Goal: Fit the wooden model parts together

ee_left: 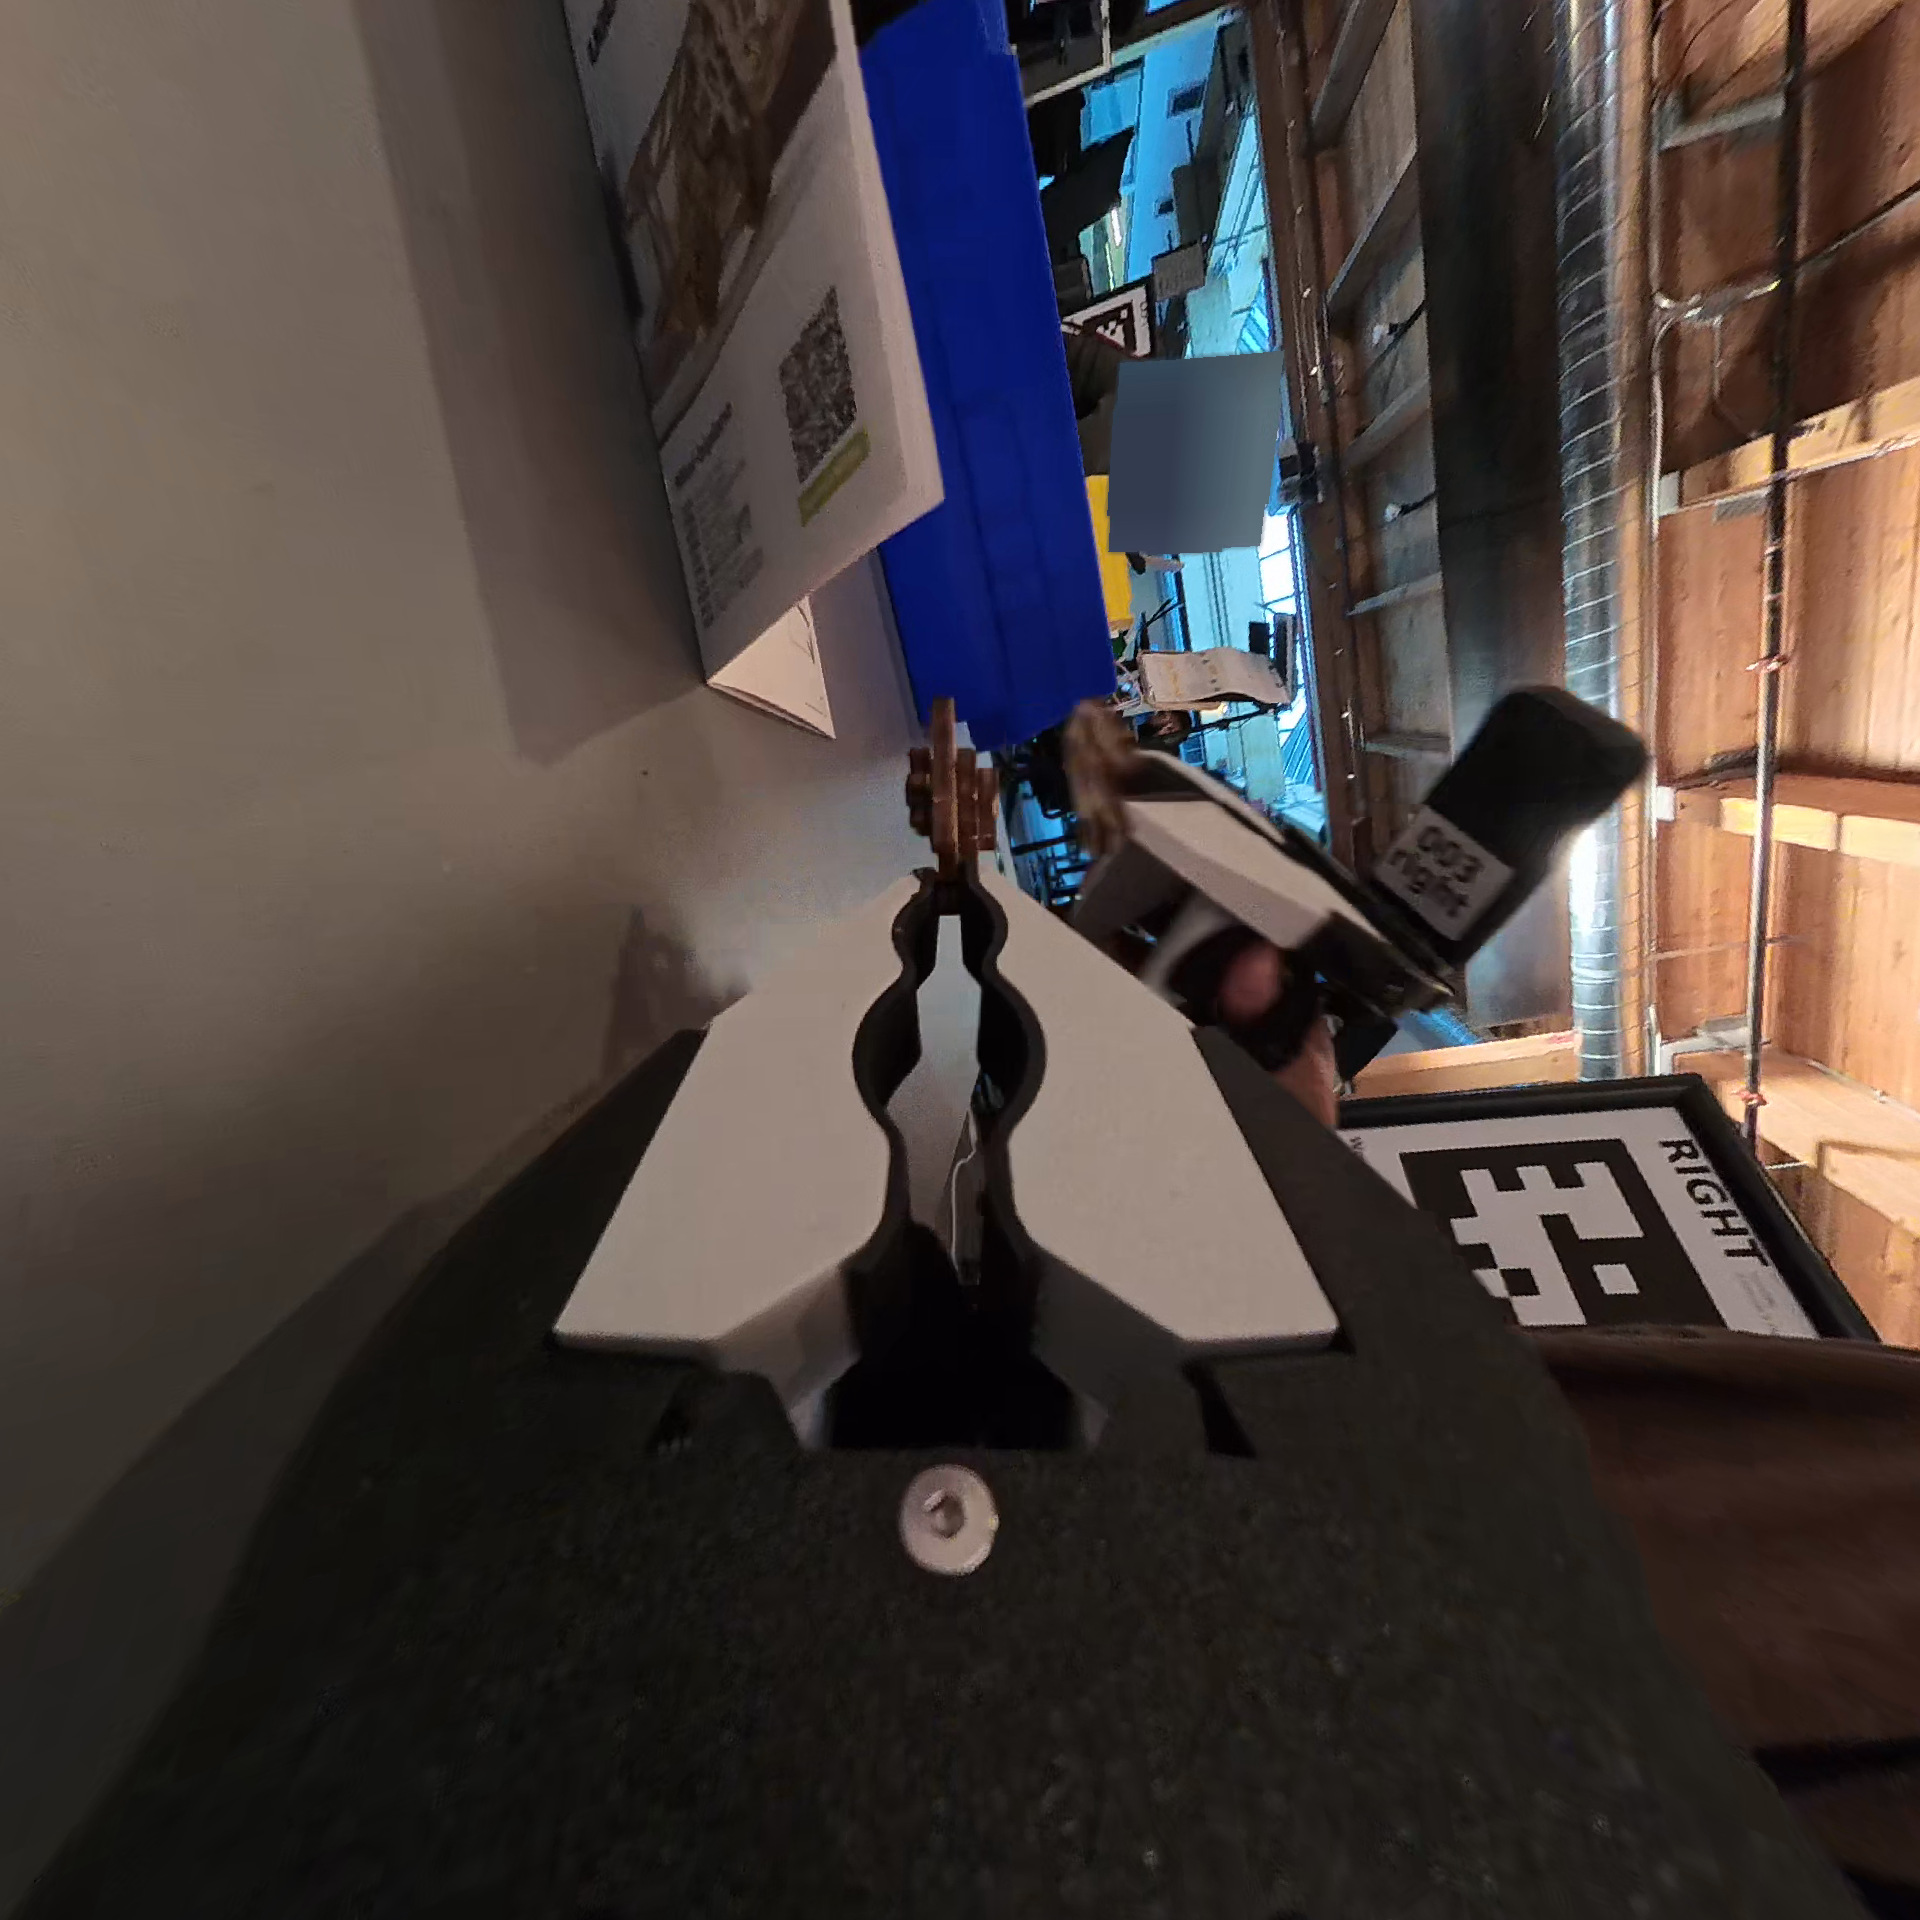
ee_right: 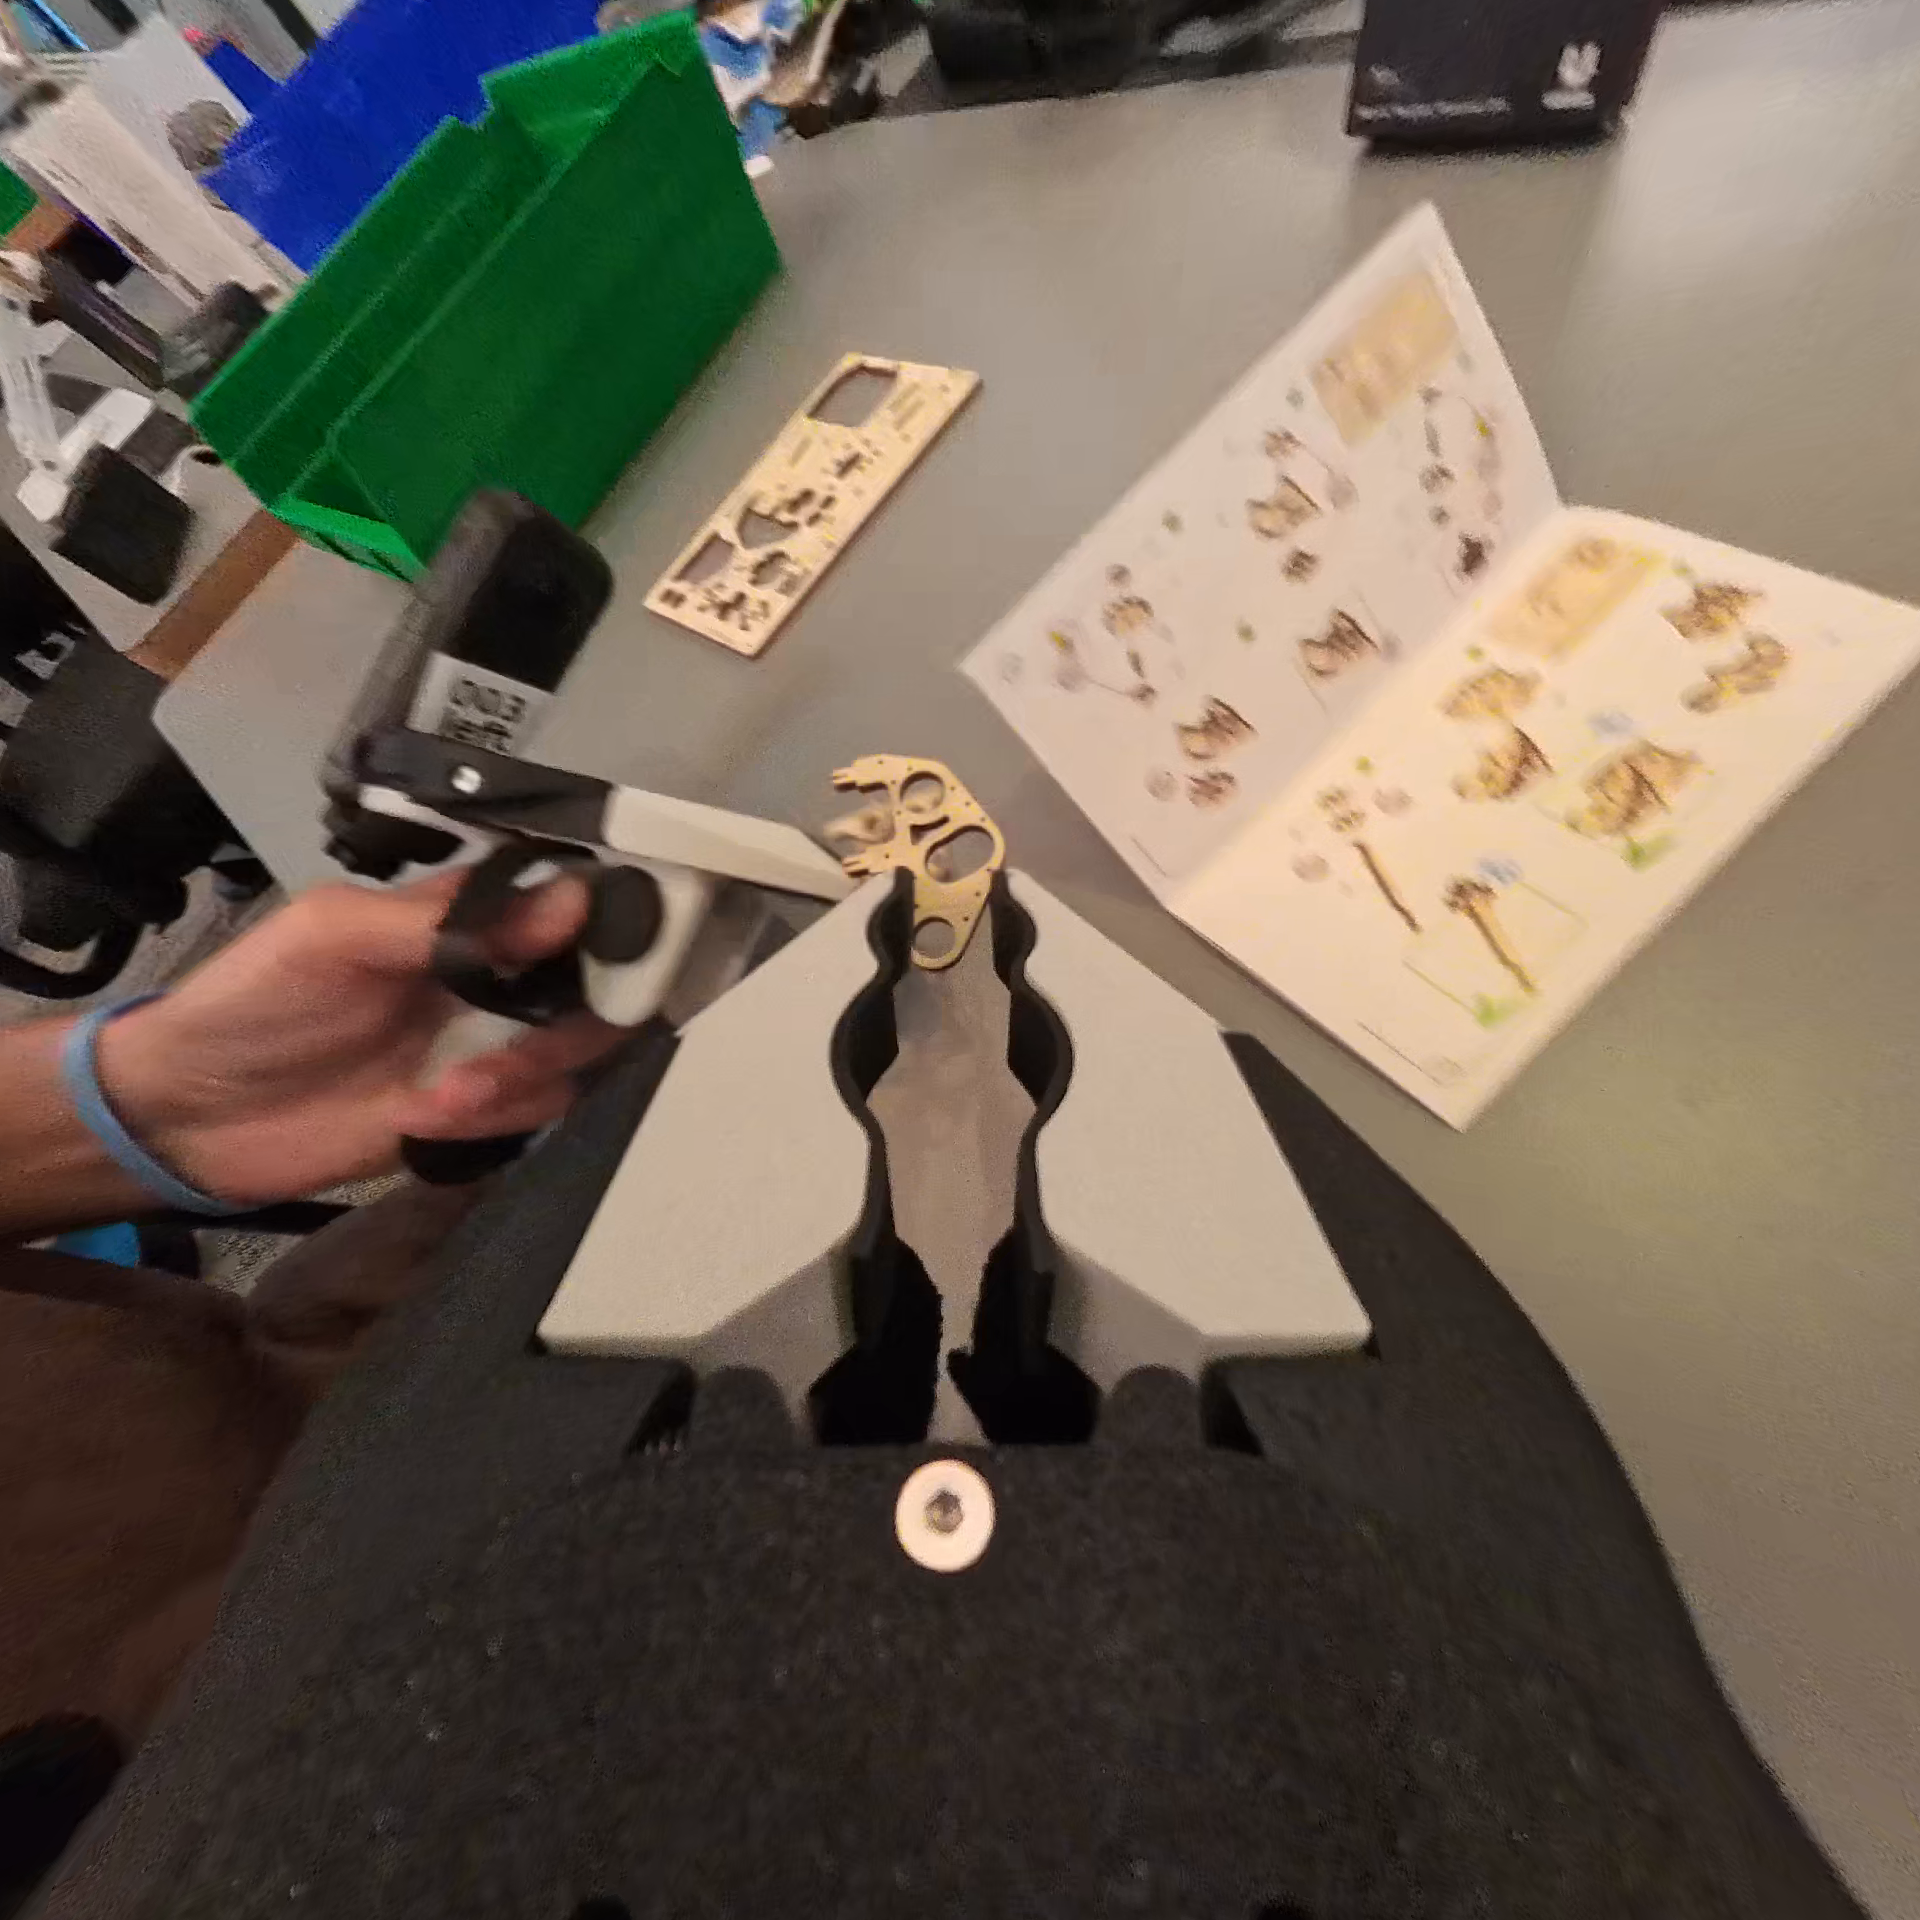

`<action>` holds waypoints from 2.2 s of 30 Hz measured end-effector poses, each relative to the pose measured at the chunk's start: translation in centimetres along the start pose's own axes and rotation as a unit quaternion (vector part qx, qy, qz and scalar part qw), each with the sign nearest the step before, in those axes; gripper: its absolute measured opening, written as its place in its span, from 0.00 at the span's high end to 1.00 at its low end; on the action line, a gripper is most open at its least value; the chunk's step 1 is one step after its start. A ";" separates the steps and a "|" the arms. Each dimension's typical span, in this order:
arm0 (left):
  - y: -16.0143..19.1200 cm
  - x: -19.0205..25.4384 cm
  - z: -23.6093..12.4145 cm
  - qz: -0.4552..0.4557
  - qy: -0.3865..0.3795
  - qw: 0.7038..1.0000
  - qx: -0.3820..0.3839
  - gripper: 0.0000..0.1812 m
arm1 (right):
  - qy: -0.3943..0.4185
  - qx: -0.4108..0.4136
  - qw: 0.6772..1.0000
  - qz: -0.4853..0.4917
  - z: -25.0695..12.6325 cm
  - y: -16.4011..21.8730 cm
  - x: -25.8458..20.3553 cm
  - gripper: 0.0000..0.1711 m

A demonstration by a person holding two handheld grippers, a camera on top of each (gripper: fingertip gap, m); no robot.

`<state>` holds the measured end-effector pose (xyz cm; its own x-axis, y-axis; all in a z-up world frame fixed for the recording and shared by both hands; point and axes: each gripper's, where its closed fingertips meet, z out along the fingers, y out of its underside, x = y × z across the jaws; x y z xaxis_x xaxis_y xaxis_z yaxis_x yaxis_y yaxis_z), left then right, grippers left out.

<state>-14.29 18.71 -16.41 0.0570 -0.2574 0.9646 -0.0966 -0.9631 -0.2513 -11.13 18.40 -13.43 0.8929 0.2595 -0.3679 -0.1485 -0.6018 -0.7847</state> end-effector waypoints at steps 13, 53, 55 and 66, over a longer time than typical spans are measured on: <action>-0.4 0.7 0.0 -0.007 0.016 1.000 0.020 0.99 | 0.047 -0.051 0.997 -0.023 2.3 1.2 -1.5 0.91; 5.7 1.8 0.7 0.022 0.045 0.979 -0.196 1.00 | -0.388 -0.193 0.886 0.163 -0.6 5.1 -2.9 0.89; 6.2 1.9 0.6 0.027 0.048 0.975 -0.217 0.99 | -0.401 -0.203 0.878 0.165 -0.8 5.4 -3.1 0.90; 5.3 2.1 -0.2 -0.002 0.082 0.972 -0.220 0.98 | -0.416 -0.192 0.869 0.187 -1.0 5.7 -3.1 0.91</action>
<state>-14.87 13.05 -15.69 -0.0970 -0.2031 0.9743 -0.5147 -0.8276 -0.2238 -14.36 13.41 -16.27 0.1729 0.3513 -0.9201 -0.0679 -0.9277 -0.3670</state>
